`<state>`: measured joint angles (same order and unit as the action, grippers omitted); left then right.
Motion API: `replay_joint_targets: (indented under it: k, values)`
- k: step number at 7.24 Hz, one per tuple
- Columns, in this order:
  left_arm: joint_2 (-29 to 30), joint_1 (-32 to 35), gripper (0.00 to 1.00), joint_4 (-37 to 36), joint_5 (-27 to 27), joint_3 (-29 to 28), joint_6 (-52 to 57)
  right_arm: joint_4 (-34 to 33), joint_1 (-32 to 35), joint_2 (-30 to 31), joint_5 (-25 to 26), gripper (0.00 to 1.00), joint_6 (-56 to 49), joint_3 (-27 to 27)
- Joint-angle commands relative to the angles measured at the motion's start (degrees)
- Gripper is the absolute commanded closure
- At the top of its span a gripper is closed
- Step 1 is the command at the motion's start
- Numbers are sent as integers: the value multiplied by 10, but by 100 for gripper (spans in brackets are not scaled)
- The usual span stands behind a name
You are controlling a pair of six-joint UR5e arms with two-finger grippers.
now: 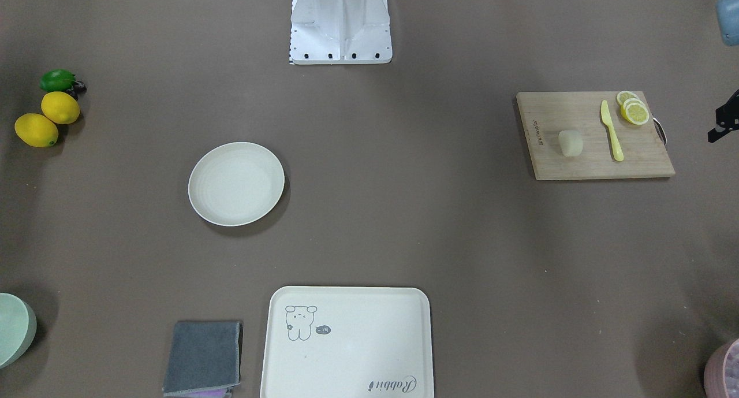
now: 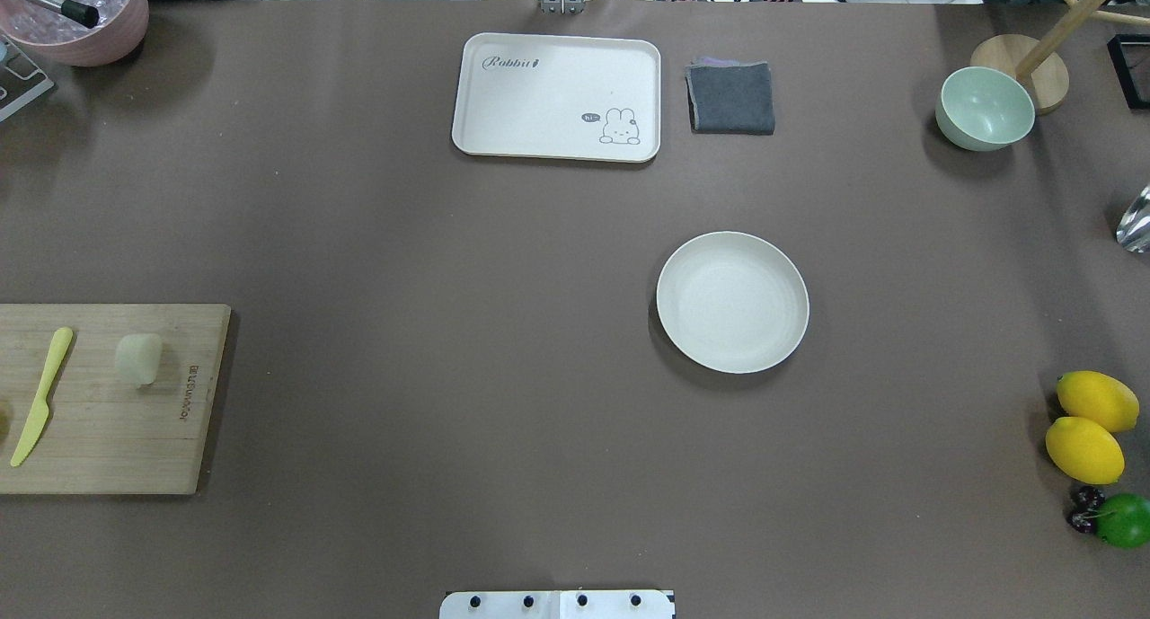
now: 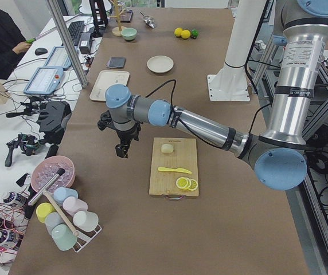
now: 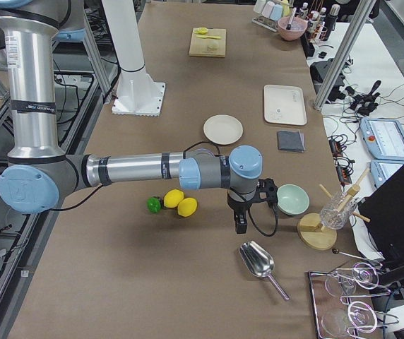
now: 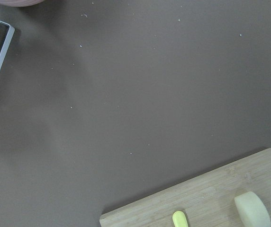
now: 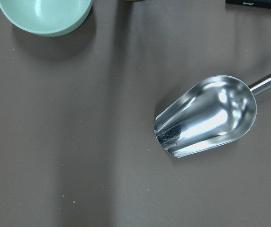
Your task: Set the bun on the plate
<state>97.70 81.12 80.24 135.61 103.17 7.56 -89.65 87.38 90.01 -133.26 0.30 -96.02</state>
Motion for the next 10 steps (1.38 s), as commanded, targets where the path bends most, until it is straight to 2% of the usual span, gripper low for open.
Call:
replay_joint_targets:
  k: [1, 10]
  values:
    - [0, 0, 2, 0, -4, -1, 0, 0, 0, 2, 2, 0, 1, 5]
    - [-1, -1, 2, -1, 2, 1, -2, 1, -1, 6, -8, 0, 2, 7]
